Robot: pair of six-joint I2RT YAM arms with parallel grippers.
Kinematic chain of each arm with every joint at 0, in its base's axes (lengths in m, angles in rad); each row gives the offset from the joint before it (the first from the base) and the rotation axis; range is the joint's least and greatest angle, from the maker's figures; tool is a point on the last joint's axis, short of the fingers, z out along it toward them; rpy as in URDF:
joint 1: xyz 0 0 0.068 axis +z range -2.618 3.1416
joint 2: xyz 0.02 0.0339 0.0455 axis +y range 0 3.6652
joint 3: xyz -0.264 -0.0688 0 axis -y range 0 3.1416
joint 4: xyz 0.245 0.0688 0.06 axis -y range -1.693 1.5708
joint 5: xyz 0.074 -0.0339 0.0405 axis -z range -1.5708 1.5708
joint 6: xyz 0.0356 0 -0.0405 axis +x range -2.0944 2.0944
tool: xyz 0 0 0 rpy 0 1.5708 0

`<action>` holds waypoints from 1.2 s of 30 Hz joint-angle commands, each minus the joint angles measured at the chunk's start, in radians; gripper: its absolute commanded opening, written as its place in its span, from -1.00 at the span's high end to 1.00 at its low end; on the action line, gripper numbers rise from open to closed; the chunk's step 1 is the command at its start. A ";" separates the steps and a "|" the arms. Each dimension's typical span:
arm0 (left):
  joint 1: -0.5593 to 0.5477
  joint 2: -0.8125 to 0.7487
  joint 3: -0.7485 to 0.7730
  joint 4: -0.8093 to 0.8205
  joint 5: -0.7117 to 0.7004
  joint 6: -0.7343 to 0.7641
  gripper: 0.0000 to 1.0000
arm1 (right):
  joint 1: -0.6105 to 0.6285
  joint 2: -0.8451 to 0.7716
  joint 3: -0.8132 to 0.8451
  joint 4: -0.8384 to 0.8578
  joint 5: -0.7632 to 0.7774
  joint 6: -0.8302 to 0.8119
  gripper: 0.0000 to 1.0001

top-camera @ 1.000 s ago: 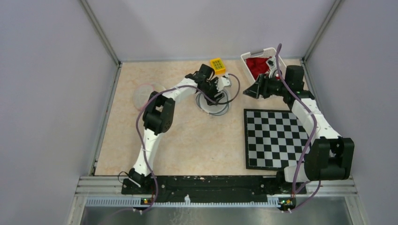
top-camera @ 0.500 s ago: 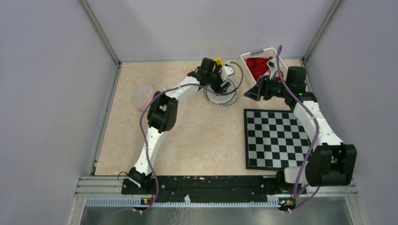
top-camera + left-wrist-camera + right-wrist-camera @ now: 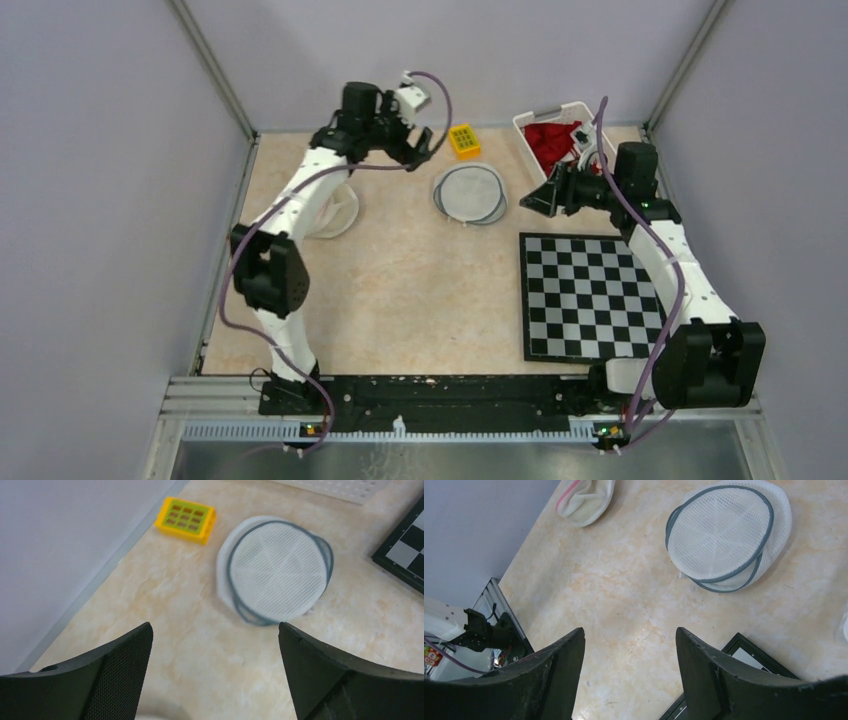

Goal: Unzip the laundry bag and remove the bra
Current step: Move the laundry bag to the center of the board.

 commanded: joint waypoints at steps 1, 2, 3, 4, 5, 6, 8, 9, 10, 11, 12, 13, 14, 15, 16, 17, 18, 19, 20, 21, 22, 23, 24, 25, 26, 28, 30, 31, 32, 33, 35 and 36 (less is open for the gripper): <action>0.139 -0.183 -0.155 -0.117 -0.012 -0.050 -0.97 | -0.003 -0.050 -0.004 0.016 -0.036 0.008 -0.33; 0.182 -0.211 -0.189 -0.125 0.005 -0.050 -0.97 | -0.002 -0.053 -0.013 0.019 -0.038 0.007 -0.33; 0.221 -0.235 -0.217 -0.133 0.017 -0.047 -0.98 | 0.000 -0.055 -0.022 0.022 -0.037 0.007 -0.33; 0.260 -0.254 -0.240 -0.141 0.017 -0.040 -0.98 | 0.003 -0.058 -0.030 0.025 -0.038 0.008 -0.33; 0.296 -0.269 -0.260 -0.148 0.020 -0.032 -0.97 | 0.006 -0.060 -0.041 0.030 -0.038 0.011 -0.33; 0.336 -0.282 -0.280 -0.152 0.025 -0.023 -0.98 | 0.010 -0.063 -0.052 0.036 -0.040 0.015 -0.33; 0.400 -0.295 -0.322 -0.152 0.016 -0.006 -0.97 | 0.022 -0.070 -0.074 0.054 -0.040 0.022 -0.34; 0.426 -0.296 -0.343 -0.149 0.006 0.009 -0.98 | 0.027 -0.072 -0.084 0.058 -0.039 0.022 -0.34; 0.443 -0.294 -0.368 -0.145 -0.016 0.021 -0.97 | 0.034 -0.074 -0.091 0.062 -0.039 0.023 -0.34; 0.463 -0.291 -0.390 -0.135 -0.038 0.028 -0.97 | 0.039 -0.074 -0.096 0.063 -0.037 0.022 -0.34; 0.477 -0.283 -0.404 -0.126 -0.048 0.033 -0.97 | 0.044 -0.075 -0.096 0.064 -0.036 0.022 -0.34; 0.487 -0.269 -0.411 -0.128 -0.057 0.039 -0.98 | 0.047 -0.074 -0.096 0.063 -0.035 0.022 -0.34; 0.494 -0.250 -0.410 -0.135 -0.069 0.041 -0.97 | 0.049 -0.074 -0.096 0.060 -0.034 0.022 -0.34; 0.496 -0.229 -0.403 -0.157 -0.084 0.049 -0.97 | 0.051 -0.074 -0.097 0.060 -0.034 0.021 -0.34; 0.497 -0.203 -0.392 -0.176 -0.098 0.058 -0.97 | 0.051 -0.076 -0.097 0.058 -0.034 0.020 -0.34; 0.497 -0.178 -0.384 -0.190 -0.115 0.060 -0.98 | 0.052 -0.077 -0.099 0.058 -0.033 0.018 -0.34; 0.499 -0.159 -0.381 -0.192 -0.134 0.059 -0.97 | 0.053 -0.077 -0.101 0.056 -0.032 0.019 -0.34; 0.499 -0.141 -0.385 -0.186 -0.152 0.061 -0.98 | 0.053 -0.078 -0.102 0.056 -0.033 0.018 -0.34; 0.499 -0.129 -0.391 -0.178 -0.157 0.067 -0.97 | 0.054 -0.079 -0.103 0.057 -0.034 0.019 -0.34; 0.498 -0.121 -0.396 -0.173 -0.147 0.085 -0.94 | 0.054 -0.079 -0.107 0.060 -0.034 0.019 -0.34; 0.495 -0.113 -0.403 -0.175 -0.126 0.112 -0.85 | 0.054 -0.082 -0.111 0.063 -0.035 0.021 -0.34; 0.491 -0.108 -0.409 -0.180 -0.114 0.134 -0.79 | 0.054 -0.083 -0.116 0.068 -0.036 0.024 -0.34; 0.480 -0.098 -0.414 -0.193 -0.114 0.150 -0.72 | 0.056 -0.085 -0.120 0.070 -0.038 0.025 -0.34; 0.471 -0.090 -0.419 -0.213 -0.108 0.170 -0.63 | 0.056 -0.087 -0.124 0.072 -0.039 0.025 -0.34; 0.462 -0.085 -0.422 -0.239 -0.092 0.197 -0.53 | 0.056 -0.090 -0.126 0.074 -0.039 0.026 -0.34; 0.443 -0.091 -0.456 -0.276 -0.067 0.250 -0.35 | 0.057 -0.091 -0.128 0.076 -0.041 0.028 -0.34; 0.415 -0.122 -0.515 -0.287 -0.055 0.302 -0.18 | 0.059 -0.092 -0.128 0.078 -0.051 0.030 -0.34; 0.401 -0.143 -0.551 -0.287 -0.055 0.338 -0.10 | 0.060 -0.091 -0.129 0.079 -0.057 0.031 -0.34; 0.387 -0.169 -0.592 -0.288 -0.053 0.368 -0.03 | 0.063 -0.091 -0.131 0.081 -0.059 0.032 -0.34; 0.368 -0.199 -0.630 -0.289 -0.045 0.400 0.03 | 0.065 -0.093 -0.133 0.082 -0.060 0.032 -0.34; 0.322 -0.267 -0.718 -0.286 -0.032 0.460 0.15 | 0.070 -0.092 -0.136 0.085 -0.061 0.035 -0.34; 0.303 -0.299 -0.759 -0.288 -0.025 0.492 0.20 | 0.072 -0.092 -0.137 0.087 -0.060 0.033 -0.34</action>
